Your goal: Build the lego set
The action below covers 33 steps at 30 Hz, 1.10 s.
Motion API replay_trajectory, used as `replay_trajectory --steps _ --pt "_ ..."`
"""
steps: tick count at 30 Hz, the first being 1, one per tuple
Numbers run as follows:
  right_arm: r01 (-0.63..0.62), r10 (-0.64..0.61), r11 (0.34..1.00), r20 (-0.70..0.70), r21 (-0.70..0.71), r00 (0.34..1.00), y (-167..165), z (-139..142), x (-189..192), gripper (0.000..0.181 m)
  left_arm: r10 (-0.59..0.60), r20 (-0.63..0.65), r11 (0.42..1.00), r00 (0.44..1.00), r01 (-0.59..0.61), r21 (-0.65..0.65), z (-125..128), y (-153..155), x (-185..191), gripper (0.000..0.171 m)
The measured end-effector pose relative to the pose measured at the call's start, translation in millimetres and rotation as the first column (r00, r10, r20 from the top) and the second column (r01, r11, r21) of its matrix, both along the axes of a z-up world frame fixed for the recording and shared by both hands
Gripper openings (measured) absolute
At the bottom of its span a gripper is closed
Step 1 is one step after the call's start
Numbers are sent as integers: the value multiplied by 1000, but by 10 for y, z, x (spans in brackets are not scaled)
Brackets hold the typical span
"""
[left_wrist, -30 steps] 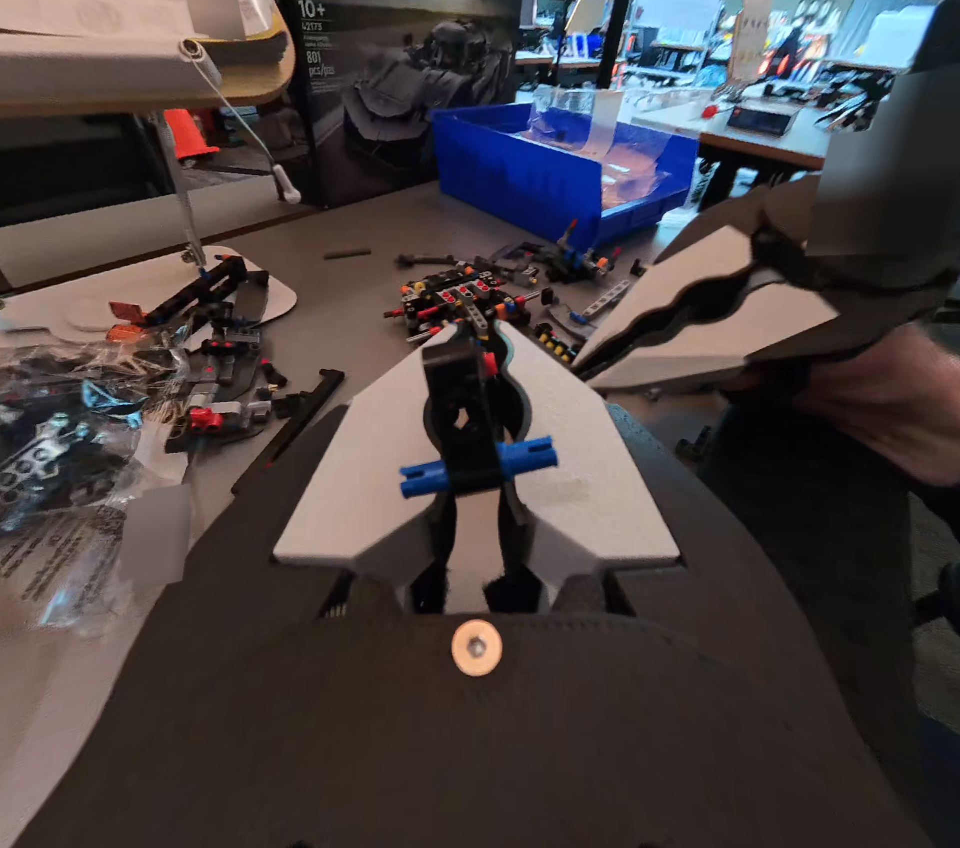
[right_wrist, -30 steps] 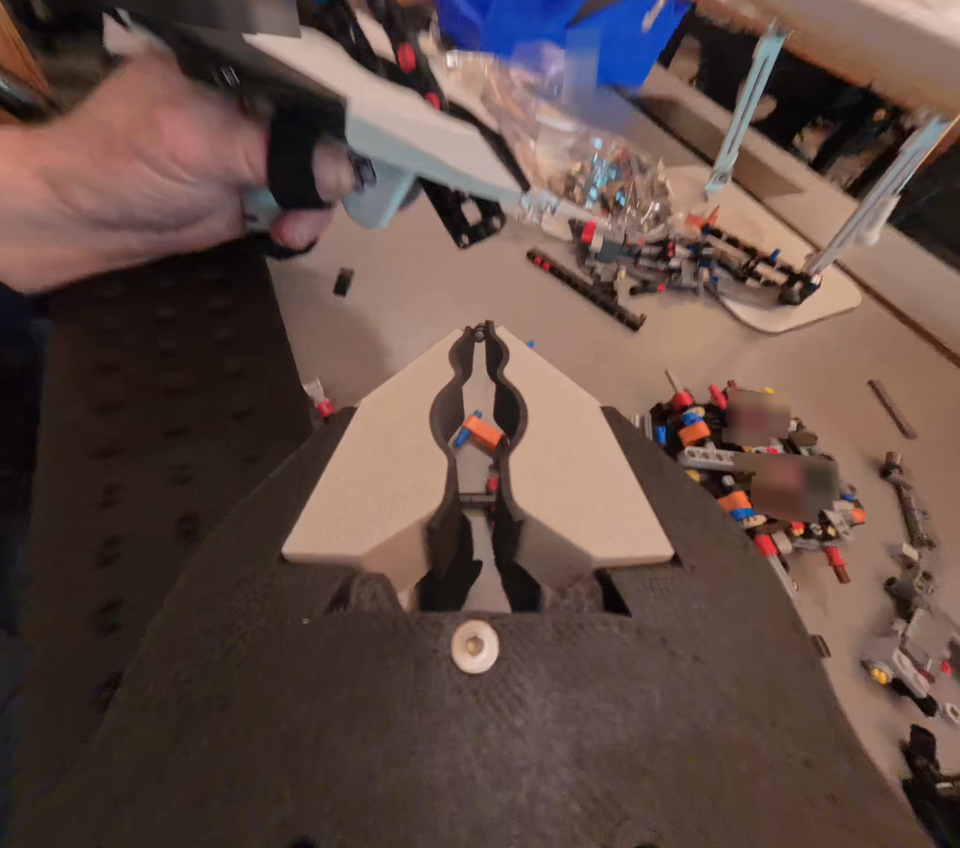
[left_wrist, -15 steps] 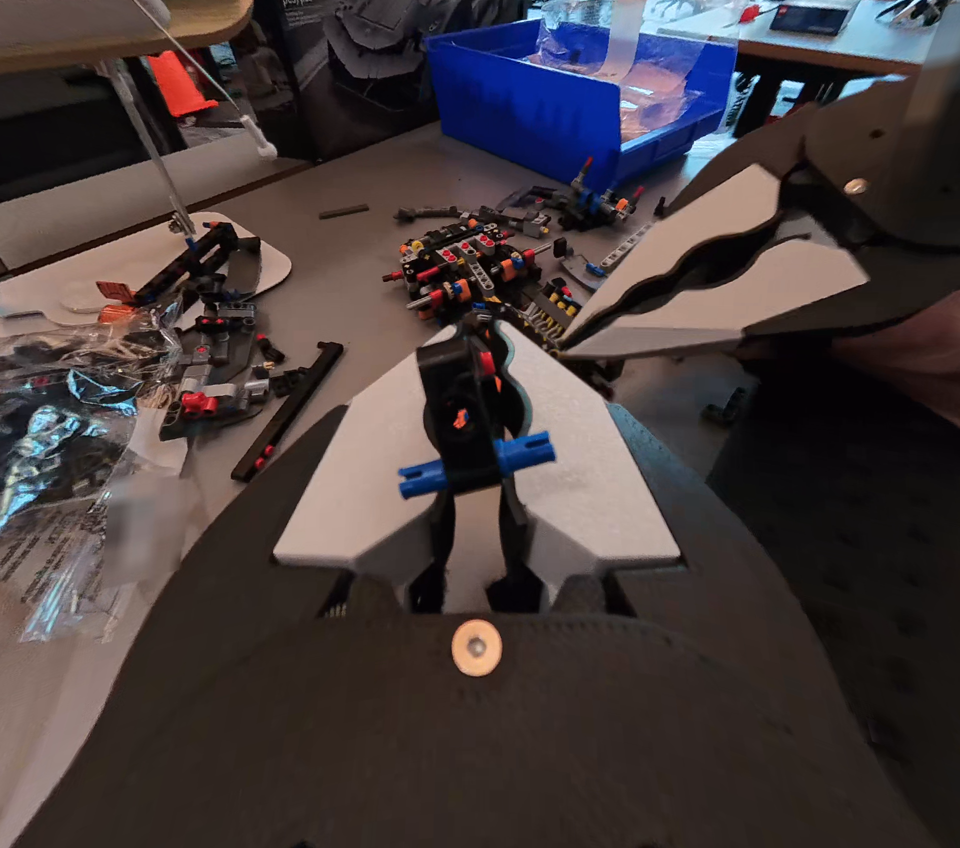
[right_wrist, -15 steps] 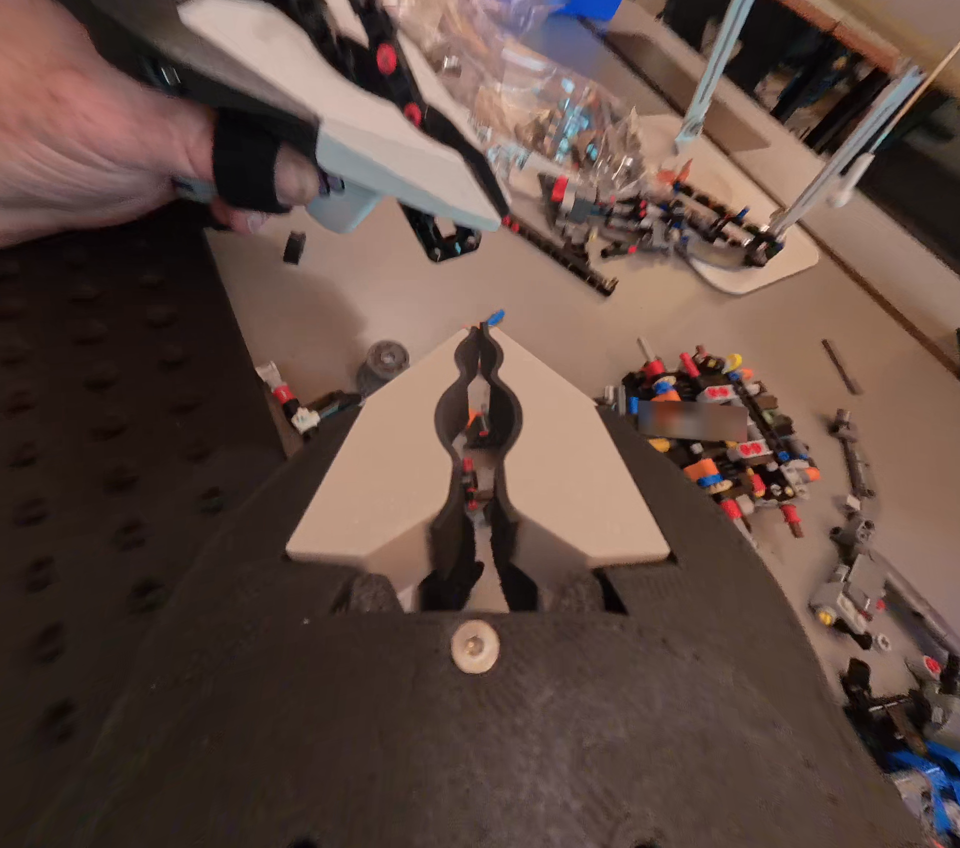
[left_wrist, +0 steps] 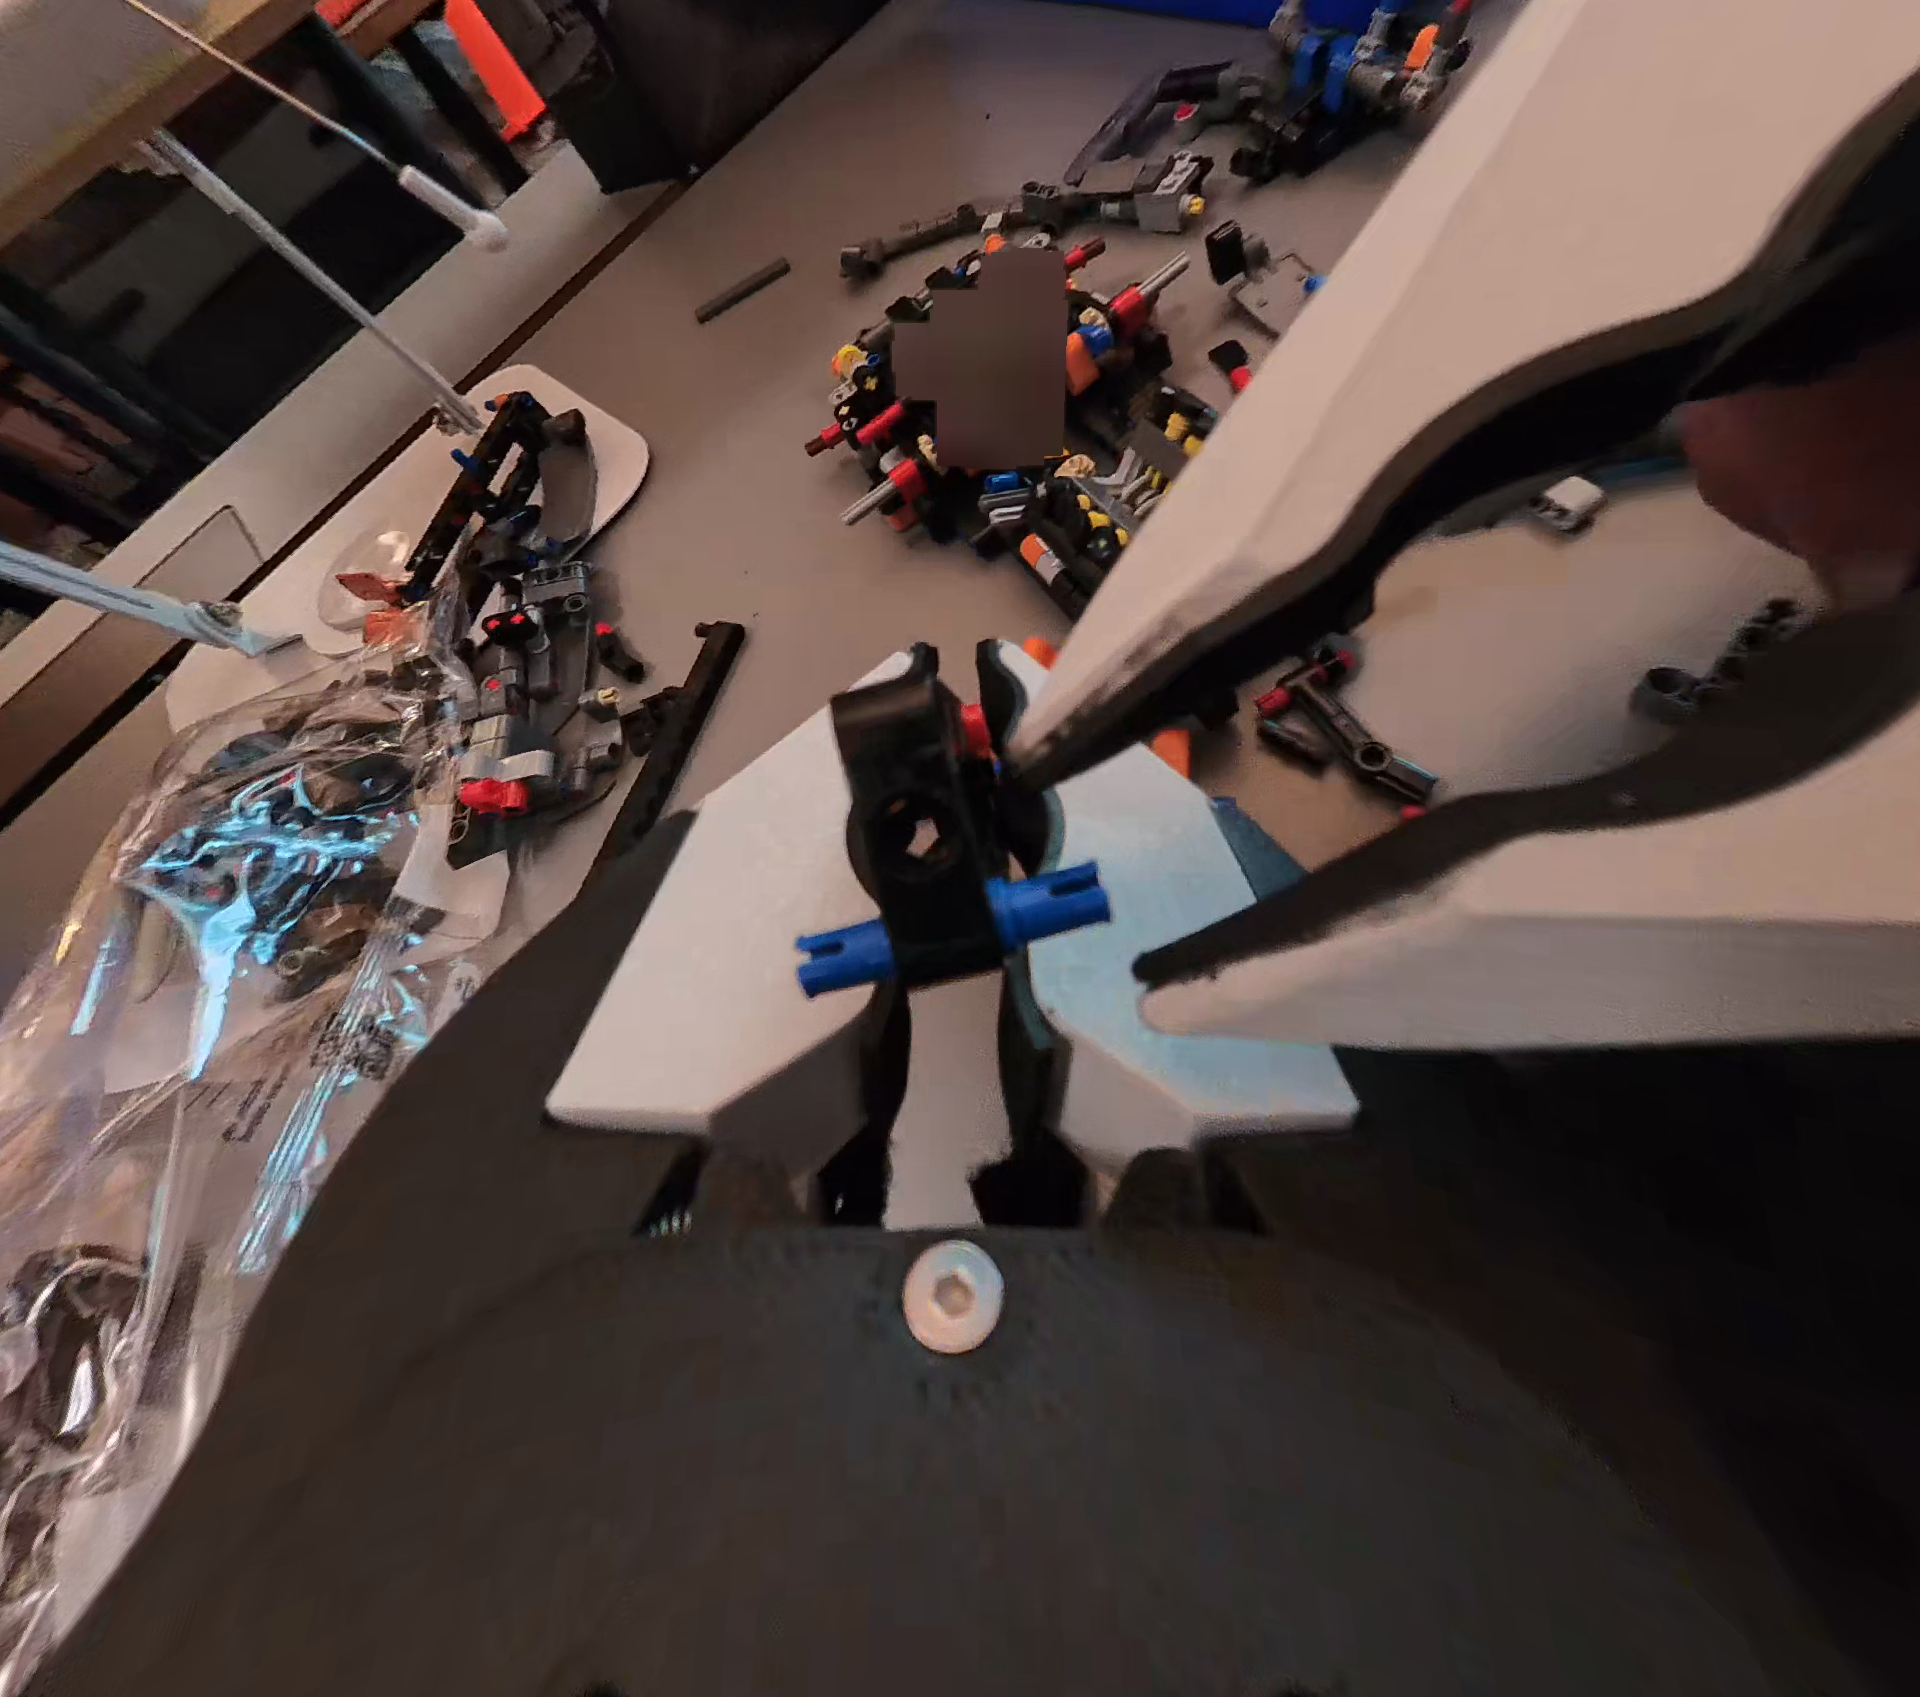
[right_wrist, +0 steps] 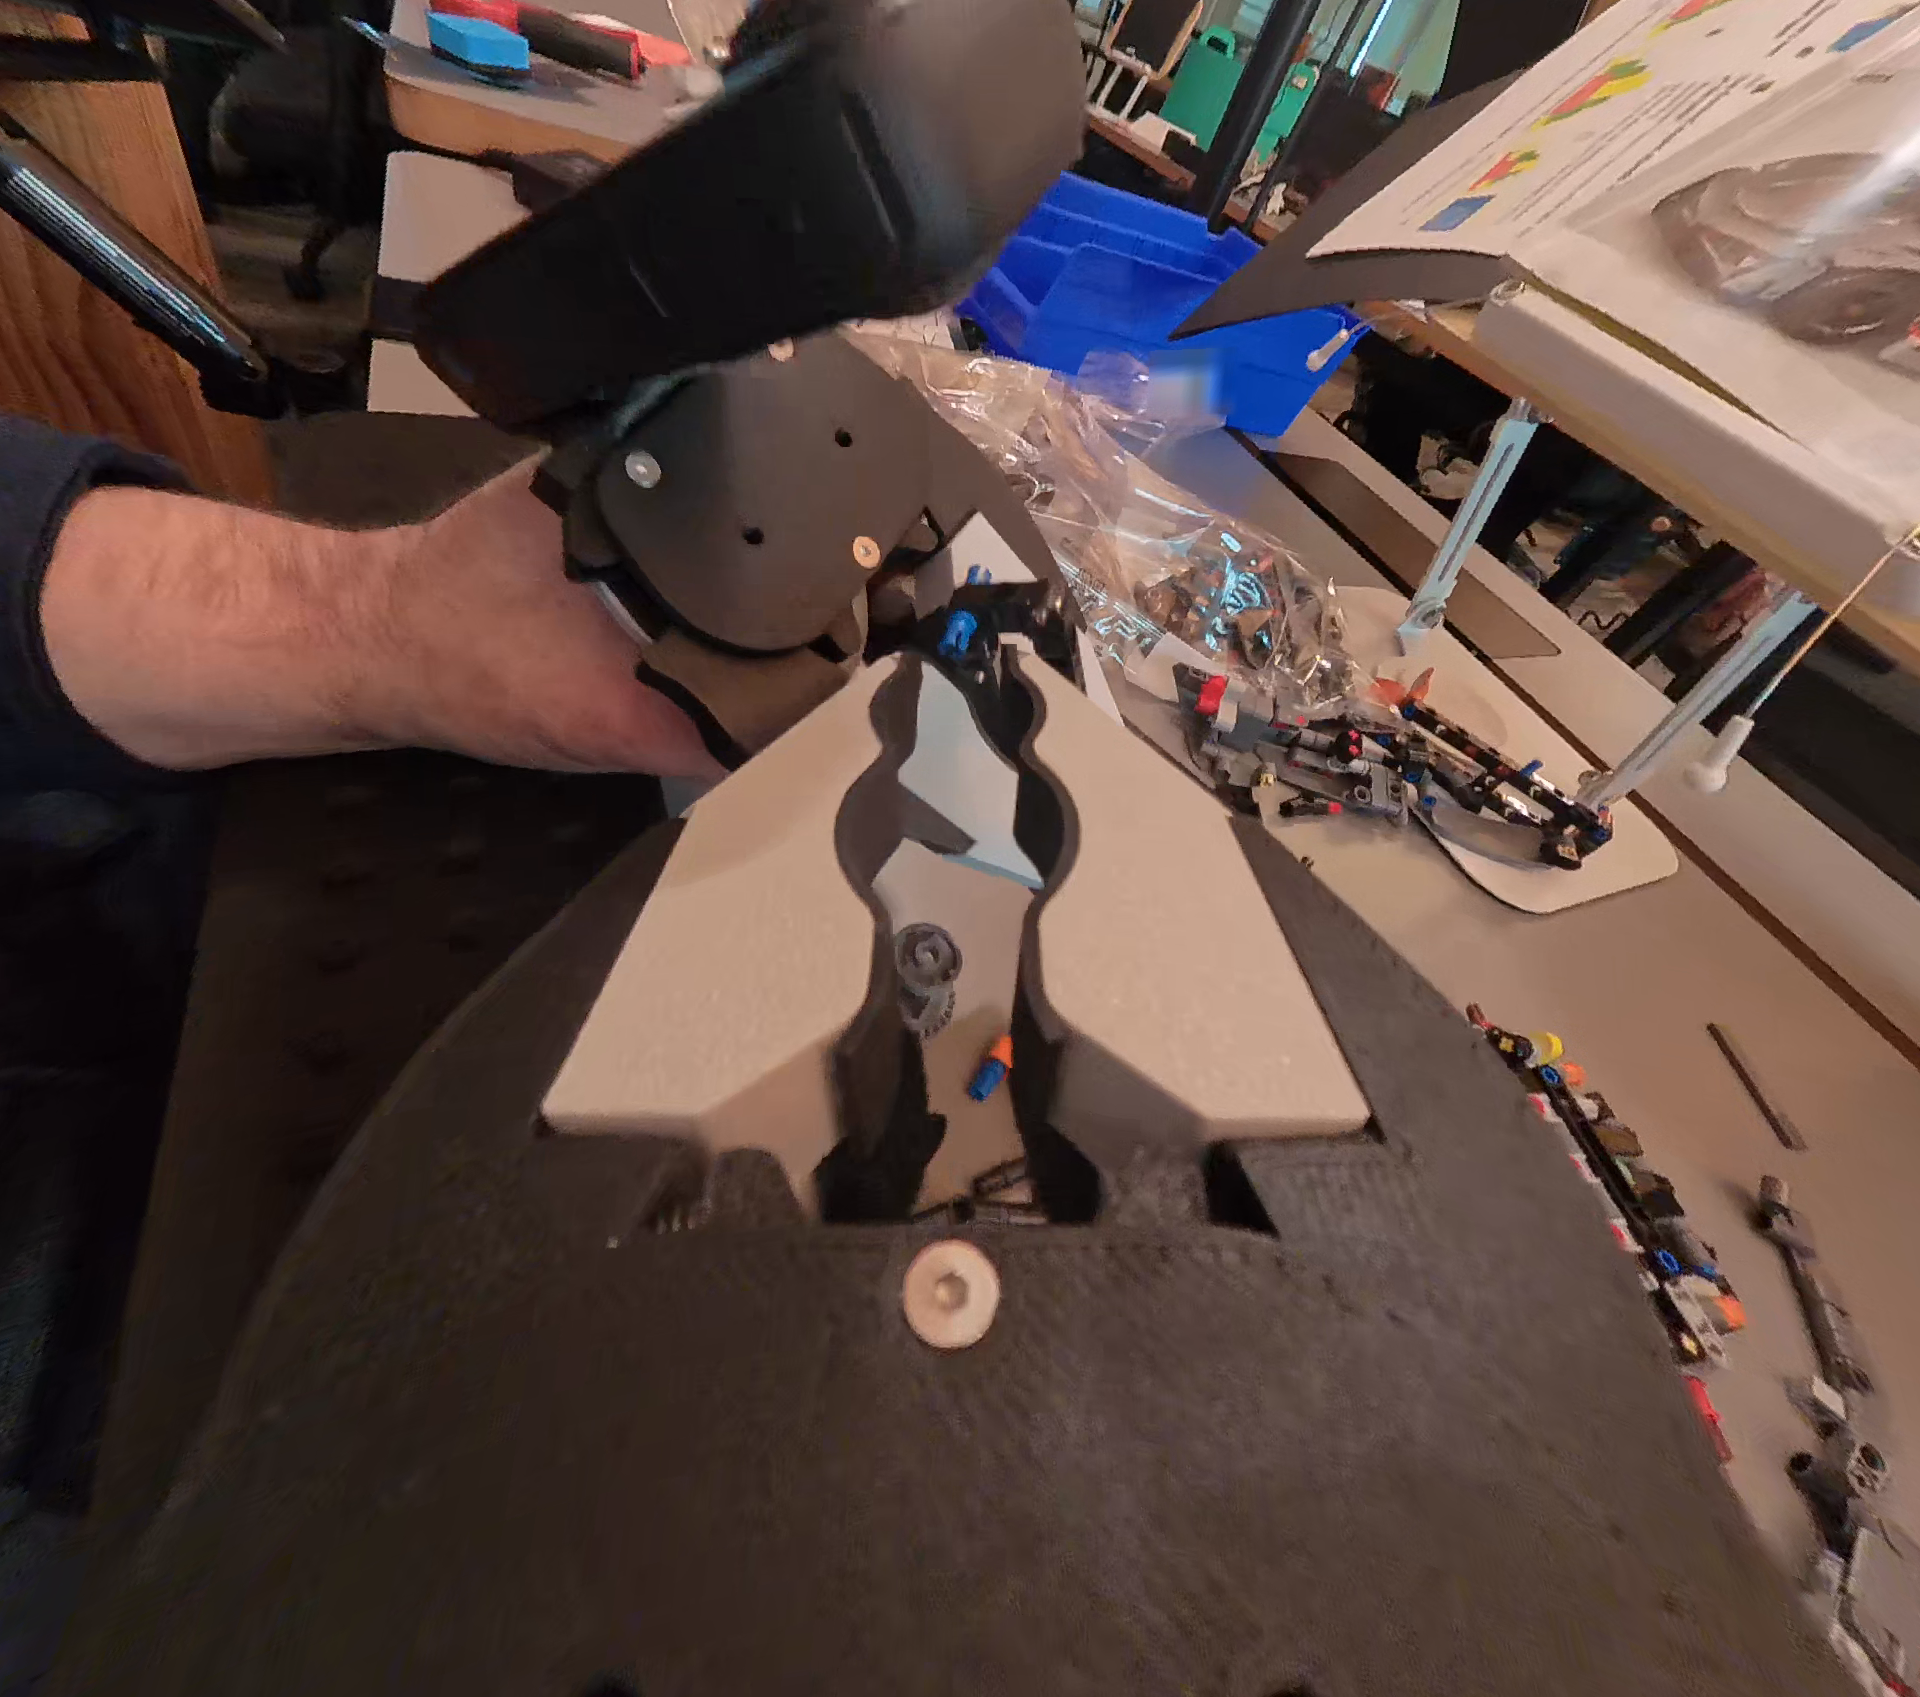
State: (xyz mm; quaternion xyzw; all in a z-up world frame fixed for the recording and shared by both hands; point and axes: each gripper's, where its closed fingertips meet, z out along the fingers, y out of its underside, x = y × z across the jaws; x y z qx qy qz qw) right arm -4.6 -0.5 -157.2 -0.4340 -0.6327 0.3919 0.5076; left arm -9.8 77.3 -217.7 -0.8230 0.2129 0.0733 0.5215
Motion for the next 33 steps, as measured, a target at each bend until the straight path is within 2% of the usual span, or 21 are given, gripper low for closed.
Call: replay_trajectory --steps 3,7,13,18,27,29,31,33 --pt "6 -6 1000 9 -26 1000 4 -16 -9 10 43 -84 999 996 -43 -5 -33 13 -57 7" --pt "24 -23 998 21 -51 1000 23 -30 -3 3 74 -136 997 988 -75 0 -35 18 -98 7" --pt "43 -42 998 27 -46 999 7 -19 14 2 33 -120 999 992 -33 4 -18 14 -12 7" --pt "88 -89 996 36 31 995 18 -39 17 2 119 -146 993 982 -117 23 11 5 -154 6" --pt "70 -70 998 19 -4 997 -9 -8 35 2 73 20 997 997 -73 13 40 -21 -90 6" --pt "58 -58 998 25 1 998 -39 -28 53 2 122 66 992 990 -123 12 61 -17 -202 5" --pt "69 -69 998 30 1 997 -22 -61 82 2 152 300 985 942 -168 27 190 -54 -443 6" --pt "66 -64 997 31 -41 997 29 -57 82 2 135 316 988 939 -152 30 195 -87 -494 6"
